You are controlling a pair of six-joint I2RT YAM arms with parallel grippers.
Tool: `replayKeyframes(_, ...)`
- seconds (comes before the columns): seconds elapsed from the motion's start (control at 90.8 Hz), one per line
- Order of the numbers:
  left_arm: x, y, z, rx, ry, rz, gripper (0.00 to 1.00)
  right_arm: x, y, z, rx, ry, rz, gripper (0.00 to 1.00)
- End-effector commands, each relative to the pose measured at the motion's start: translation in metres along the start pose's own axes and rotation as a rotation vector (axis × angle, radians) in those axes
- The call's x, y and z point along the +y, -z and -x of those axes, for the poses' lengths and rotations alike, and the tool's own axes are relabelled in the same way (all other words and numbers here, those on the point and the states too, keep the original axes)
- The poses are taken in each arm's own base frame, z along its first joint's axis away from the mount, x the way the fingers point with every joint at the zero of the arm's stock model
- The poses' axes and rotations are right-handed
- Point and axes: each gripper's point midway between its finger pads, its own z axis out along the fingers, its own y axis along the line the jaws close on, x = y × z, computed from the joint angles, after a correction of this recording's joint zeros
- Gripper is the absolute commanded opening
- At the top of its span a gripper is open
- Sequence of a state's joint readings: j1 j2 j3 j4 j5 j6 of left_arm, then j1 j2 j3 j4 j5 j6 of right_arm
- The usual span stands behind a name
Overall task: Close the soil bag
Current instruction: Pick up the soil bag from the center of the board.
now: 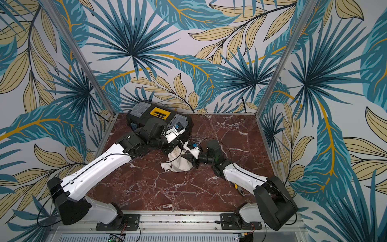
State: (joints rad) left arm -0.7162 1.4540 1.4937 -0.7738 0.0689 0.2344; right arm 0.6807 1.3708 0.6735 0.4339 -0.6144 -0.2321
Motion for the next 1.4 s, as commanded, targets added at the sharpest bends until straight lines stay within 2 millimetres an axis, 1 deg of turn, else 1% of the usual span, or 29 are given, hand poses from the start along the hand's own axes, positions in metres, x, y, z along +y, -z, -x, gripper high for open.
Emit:
replayKeyframes(0.0,0.013,-0.004,-0.004,0.001,0.015,0.041,0.0,0.003,0.004,-0.001,-0.017,-0.027,-0.015,0.01)
replayKeyframes(0.099,0.02,-0.013,-0.018,0.032,0.037,0.062,0.0,0.004,0.011,0.003,-0.049,-0.061,-0.041,0.0)
replayKeyframes(0.242,0.028,-0.028,-0.04,0.072,0.088,0.074,0.0,0.005,0.02,0.014,-0.111,-0.11,-0.09,0.0)
replayKeyframes(0.33,0.029,-0.037,-0.048,0.08,0.111,0.072,0.0,0.01,0.024,0.023,-0.155,-0.129,-0.099,0.0)
replayKeyframes(0.441,0.029,-0.047,-0.058,0.091,0.141,0.067,0.0,0.006,0.031,0.03,-0.193,-0.158,-0.155,0.0)
replayKeyframes(0.562,0.022,-0.059,-0.069,0.093,0.178,0.043,0.0,-0.003,0.042,0.04,-0.241,-0.184,-0.226,0.0)
replayKeyframes(0.738,0.008,-0.08,-0.092,0.107,0.236,-0.012,0.0,-0.008,0.061,0.057,-0.335,-0.232,-0.285,0.0)
replayKeyframes(0.815,0.003,-0.084,-0.096,0.094,0.252,-0.025,0.0,-0.008,0.064,0.061,-0.357,-0.246,-0.288,0.0)
replayKeyframes(0.947,-0.004,-0.087,-0.097,0.076,0.257,-0.034,0.0,-0.008,0.065,0.062,-0.364,-0.266,-0.292,0.0)
replayKeyframes(1.014,-0.008,-0.091,-0.1,0.082,0.256,-0.041,0.02,-0.01,0.067,0.064,-0.376,-0.276,-0.301,0.0)
replayKeyframes(1.157,-0.017,-0.098,-0.105,0.103,0.245,-0.057,0.02,-0.008,0.069,0.069,-0.395,-0.281,-0.296,0.0)
replayKeyframes(1.19,-0.019,-0.099,-0.105,0.101,0.245,-0.06,0.05,-0.008,0.068,0.069,-0.393,-0.281,-0.294,0.0)
replayKeyframes(1.256,-0.02,-0.097,-0.103,0.087,0.25,-0.066,0.18,-0.009,0.067,0.067,-0.386,-0.284,-0.301,0.0)
replayKeyframes(1.388,-0.022,-0.085,-0.095,0.057,0.234,-0.082,0.3,-0.011,0.066,0.062,-0.37,-0.292,-0.316,0.0)
